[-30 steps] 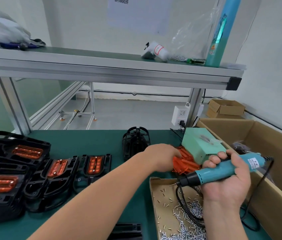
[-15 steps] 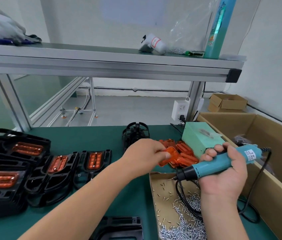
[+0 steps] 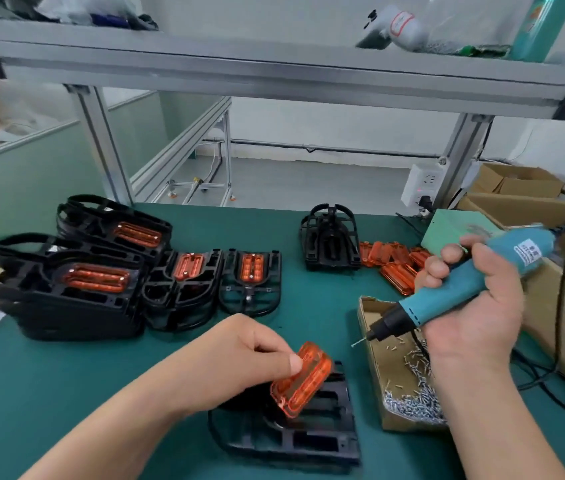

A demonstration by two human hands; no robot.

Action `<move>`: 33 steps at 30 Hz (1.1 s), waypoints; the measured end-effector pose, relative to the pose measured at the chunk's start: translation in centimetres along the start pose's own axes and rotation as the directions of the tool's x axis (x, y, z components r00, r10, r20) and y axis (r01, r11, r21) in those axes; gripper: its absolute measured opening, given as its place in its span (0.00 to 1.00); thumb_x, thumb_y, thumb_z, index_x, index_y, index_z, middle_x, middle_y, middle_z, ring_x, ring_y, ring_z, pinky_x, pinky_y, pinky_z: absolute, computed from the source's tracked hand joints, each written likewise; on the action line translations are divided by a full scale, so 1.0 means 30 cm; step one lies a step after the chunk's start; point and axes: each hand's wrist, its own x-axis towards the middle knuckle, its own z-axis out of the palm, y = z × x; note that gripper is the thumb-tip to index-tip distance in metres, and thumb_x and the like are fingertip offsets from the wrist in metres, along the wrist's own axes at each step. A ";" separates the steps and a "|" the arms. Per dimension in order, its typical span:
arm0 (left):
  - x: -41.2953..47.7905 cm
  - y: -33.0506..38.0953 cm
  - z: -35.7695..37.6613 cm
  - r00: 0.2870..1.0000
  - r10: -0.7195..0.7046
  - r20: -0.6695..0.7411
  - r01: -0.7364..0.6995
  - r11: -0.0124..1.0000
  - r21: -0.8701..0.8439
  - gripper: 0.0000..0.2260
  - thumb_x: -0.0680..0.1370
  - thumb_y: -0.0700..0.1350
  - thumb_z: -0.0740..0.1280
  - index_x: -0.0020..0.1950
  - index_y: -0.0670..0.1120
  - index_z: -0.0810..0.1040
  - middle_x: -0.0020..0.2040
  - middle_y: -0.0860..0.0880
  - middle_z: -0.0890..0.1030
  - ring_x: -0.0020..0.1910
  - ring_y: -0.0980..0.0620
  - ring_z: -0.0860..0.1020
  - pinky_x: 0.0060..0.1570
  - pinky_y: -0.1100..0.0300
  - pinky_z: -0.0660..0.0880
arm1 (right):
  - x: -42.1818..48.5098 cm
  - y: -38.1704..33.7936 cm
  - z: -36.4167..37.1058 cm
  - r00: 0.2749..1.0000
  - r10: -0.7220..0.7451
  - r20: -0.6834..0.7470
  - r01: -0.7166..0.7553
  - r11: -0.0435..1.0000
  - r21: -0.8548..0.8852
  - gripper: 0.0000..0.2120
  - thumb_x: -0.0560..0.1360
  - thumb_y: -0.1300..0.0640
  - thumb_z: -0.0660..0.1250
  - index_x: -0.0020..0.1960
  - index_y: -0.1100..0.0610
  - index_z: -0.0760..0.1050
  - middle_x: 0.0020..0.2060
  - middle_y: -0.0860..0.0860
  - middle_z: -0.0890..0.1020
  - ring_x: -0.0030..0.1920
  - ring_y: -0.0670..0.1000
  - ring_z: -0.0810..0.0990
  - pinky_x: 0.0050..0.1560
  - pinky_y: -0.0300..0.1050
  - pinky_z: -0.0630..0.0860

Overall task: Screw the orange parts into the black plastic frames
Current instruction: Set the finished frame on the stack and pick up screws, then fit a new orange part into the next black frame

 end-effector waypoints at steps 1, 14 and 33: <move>-0.007 0.000 0.003 1.000 0.005 -0.026 -0.004 0.999 0.034 0.15 0.77 0.59 0.72 0.40 0.49 0.84 0.34 0.45 0.78 0.32 0.50 0.71 0.36 0.53 0.69 | -0.009 0.012 0.009 1.000 0.016 0.018 -0.016 1.000 -0.016 0.06 0.80 0.58 0.61 0.48 0.52 0.77 0.39 0.49 0.76 0.35 0.48 0.74 0.37 0.38 0.71; -0.028 -0.006 0.042 0.975 0.052 -0.215 0.021 0.946 0.324 0.10 0.80 0.55 0.69 0.40 0.55 0.82 0.31 0.64 0.78 0.30 0.63 0.74 0.32 0.68 0.68 | -0.042 0.050 0.036 0.998 0.058 0.041 -0.054 0.996 -0.075 0.05 0.79 0.59 0.61 0.50 0.54 0.75 0.39 0.50 0.76 0.35 0.49 0.74 0.36 0.39 0.71; -0.022 0.028 0.081 0.962 0.020 -0.272 0.087 0.924 0.374 0.09 0.81 0.52 0.66 0.41 0.57 0.82 0.32 0.66 0.80 0.31 0.65 0.76 0.32 0.70 0.68 | -0.039 0.049 0.031 0.998 0.047 0.047 -0.044 0.997 -0.068 0.05 0.80 0.60 0.61 0.50 0.55 0.75 0.39 0.51 0.77 0.35 0.49 0.75 0.35 0.40 0.73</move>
